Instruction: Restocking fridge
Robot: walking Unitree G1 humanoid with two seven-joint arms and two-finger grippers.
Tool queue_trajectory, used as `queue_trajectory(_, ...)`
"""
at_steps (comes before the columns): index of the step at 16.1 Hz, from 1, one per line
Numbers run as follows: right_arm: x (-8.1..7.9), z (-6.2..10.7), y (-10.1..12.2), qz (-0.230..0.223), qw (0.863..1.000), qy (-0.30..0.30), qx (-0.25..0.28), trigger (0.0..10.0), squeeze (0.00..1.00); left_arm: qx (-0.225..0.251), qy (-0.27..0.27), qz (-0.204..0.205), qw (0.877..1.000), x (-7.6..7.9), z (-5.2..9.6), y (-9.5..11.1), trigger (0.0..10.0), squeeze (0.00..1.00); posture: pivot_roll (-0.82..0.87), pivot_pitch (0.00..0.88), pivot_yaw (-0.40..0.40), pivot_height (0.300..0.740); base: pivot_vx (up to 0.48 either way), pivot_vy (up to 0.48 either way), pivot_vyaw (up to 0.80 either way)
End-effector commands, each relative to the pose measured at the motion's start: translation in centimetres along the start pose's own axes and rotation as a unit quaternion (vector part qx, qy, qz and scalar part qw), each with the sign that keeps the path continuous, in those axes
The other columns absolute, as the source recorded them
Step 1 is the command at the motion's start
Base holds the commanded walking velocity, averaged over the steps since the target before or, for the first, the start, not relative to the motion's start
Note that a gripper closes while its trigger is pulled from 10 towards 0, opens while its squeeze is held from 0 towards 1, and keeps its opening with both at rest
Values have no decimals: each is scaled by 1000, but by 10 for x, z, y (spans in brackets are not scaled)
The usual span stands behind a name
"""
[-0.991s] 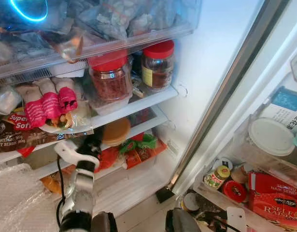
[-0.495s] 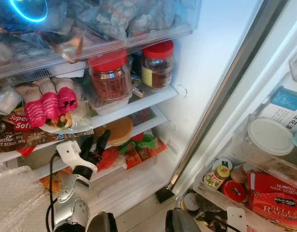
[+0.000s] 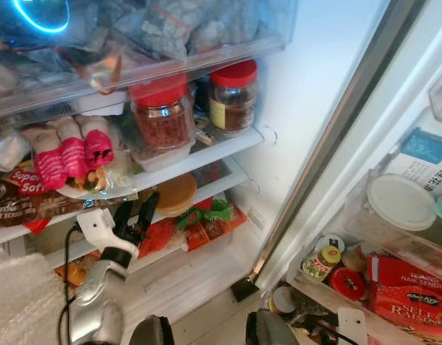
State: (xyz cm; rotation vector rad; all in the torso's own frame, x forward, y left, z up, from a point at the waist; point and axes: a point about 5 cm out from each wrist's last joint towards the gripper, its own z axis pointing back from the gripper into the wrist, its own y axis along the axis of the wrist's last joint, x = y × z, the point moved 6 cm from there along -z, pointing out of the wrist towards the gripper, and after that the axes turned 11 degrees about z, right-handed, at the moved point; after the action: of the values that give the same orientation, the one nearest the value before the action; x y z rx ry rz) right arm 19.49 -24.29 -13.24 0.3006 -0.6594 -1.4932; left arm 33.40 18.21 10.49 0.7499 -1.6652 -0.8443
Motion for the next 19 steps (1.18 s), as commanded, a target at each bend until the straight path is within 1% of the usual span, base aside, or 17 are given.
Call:
queue_trajectory(1, 5, 1, -2, -4, 1000, -7, 0, 10000, 0, -20, -24, -18, 999, 9, 3, -3, 10000, 0, -185, 99, -59, 645, 0, 0, 0)
queue_trajectory(2, 5, 1, -2, -4, 1000, -7, 0, 10000, 0, -29, -37, -36, 998, 13, 5, -4, 10000, 0, -185, 99, -60, 645, 0, 0, 0)
queue_trajectory(4, 5, 1, -2, -3, 1000, -6, 0, 10000, 0, -36, -41, -61, 997, 14, 9, -4, 10000, 0, -183, 99, -60, 645, 0, 0, 0)
queue_trajectory(5, 5, 1, -2, -3, 1000, -7, 0, 10000, 0, -46, -43, -89, 994, 15, 14, -8, 10000, 0, -183, 99, -60, 645, 0, 0, 0)
queue_trajectory(6, 5, 0, -1, -3, 1000, -7, 0, 10000, 0, -56, -58, -115, 990, 20, 17, -11, 10000, 0, -184, 99, -59, 645, 0, 0, 0)
queue_trajectory(7, 5, 0, -1, -3, 1000, -7, 0, 10000, 0, -57, -66, -124, 988, 24, 19, -12, 10000, 0, -184, 99, -59, 645, 0, 0, 0)
queue_trajectory(8, 5, 0, -1, -3, 1000, -9, 1, 10000, 0, -65, -91, -132, 985, 35, 19, -12, 10000, 0, -187, 99, -58, 645, 0, 0, 0)
queue_trajectory(9, 6, 0, -1, -2, 1000, -9, 1, 10000, 0, -108, -151, -127, 974, 57, 23, -23, 10000, 0, -181, 99, -60, 645, 0, 0, 0)
queue_trajectory(10, 6, 0, -1, -2, 1000, -9, 1, 10000, 0, -131, -184, -125, 966, 69, 28, -29, 10000, 0, -181, 99, -60, 645, 0, 0, 0)
queue_trajectory(11, 6, 0, -1, -1, 1000, -9, 1, 10000, 0, -146, -210, -126, 958, 80, 31, -31, 10000, 0, -181, 97, -59, 645, 0, 0, 0)
queue_trajectory(12, 6, 0, 0, -1, 1000, -9, 1, 10000, 0, -152, -220, -126, 955, 84, 33, -32, 10000, 0, -181, 97, -59, 645, 0, 0, 0)
queue_trajectory(13, 5, 0, 0, -1, 1000, -8, 1, 10000, 0, -160, -230, -136, 950, 86, 34, -34, 10000, 0, -175, 98, -59, 645, 0, 0, 0)
queue_trajectory(15, 5, 0, 0, -1, 1000, -7, 2, 10000, 0, -191, -241, -152, 939, 85, 35, -45, 10000, 0, -175, 98, -59, 645, 0, 0, 0)
queue_trajectory(17, 5, 0, 0, -1, 1000, -7, 2, 10000, 0, -205, -243, -152, 936, 86, 37, -45, 10000, 0, -175, 98, -59, 645, 0, 0, 0)
queue_trajectory(18, 4, 0, 1, -3, 1000, -7, 2, 10000, 0, -219, -210, -177, 936, 68, 26, -55, 10000, 0, -179, 94, -50, 645, 0, 0, 0)
queue_trajectory(19, 3, 0, 1, -4, 1000, -7, 1, 10000, 0, -208, -188, -174, 944, 61, 20, -55, 10000, 0, -179, 94, -50, 645, 0, 0, 0)
